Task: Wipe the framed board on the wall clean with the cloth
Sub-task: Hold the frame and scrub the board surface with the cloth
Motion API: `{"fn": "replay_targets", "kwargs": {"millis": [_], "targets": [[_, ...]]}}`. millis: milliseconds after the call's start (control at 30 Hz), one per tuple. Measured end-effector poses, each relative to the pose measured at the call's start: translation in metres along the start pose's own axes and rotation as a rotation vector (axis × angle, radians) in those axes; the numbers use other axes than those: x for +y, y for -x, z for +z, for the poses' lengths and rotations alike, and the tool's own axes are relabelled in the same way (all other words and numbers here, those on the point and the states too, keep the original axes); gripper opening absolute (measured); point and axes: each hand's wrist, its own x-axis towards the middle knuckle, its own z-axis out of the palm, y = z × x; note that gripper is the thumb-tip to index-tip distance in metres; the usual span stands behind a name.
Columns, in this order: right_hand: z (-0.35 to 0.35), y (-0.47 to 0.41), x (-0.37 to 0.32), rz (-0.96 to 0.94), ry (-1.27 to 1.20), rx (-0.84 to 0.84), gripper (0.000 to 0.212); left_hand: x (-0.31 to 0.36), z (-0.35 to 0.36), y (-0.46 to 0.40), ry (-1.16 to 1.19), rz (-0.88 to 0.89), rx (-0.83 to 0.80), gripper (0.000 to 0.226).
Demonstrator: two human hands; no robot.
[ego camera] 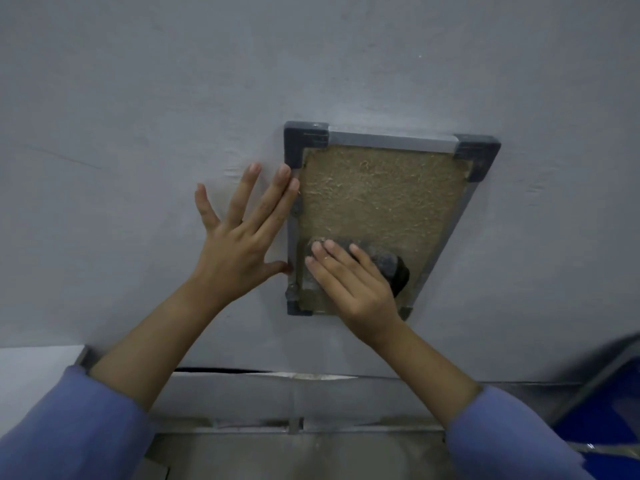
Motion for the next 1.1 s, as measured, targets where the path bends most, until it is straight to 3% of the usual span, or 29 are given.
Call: {"fn": "replay_targets", "kwargs": {"millis": [300, 600, 733, 867, 1100], "targets": [[0.03, 0.056, -0.028, -0.04, -0.107, -0.107, 0.021, 0.004, 0.002, 0.001, -0.002, -0.009, 0.016, 0.136], [0.006, 0.06, -0.038, 0.115, -0.221, -0.185, 0.026, 0.009, -0.011, 0.003, -0.014, -0.059, -0.013, 0.131], [-0.023, 0.038, -0.025, 0.175, -0.182, -0.034, 0.029, 0.013, -0.01, 0.005, -0.046, -0.046, -0.018, 0.135], [-0.033, -0.008, 0.001, 0.114, -0.068, 0.166, 0.023, 0.015, -0.005, 0.004, -0.057, -0.057, -0.042, 0.135], [-0.001, 0.001, 0.008, -0.035, 0.012, 0.047, 0.027, 0.013, 0.0, 0.003, -0.052, -0.046, -0.014, 0.132]]}}
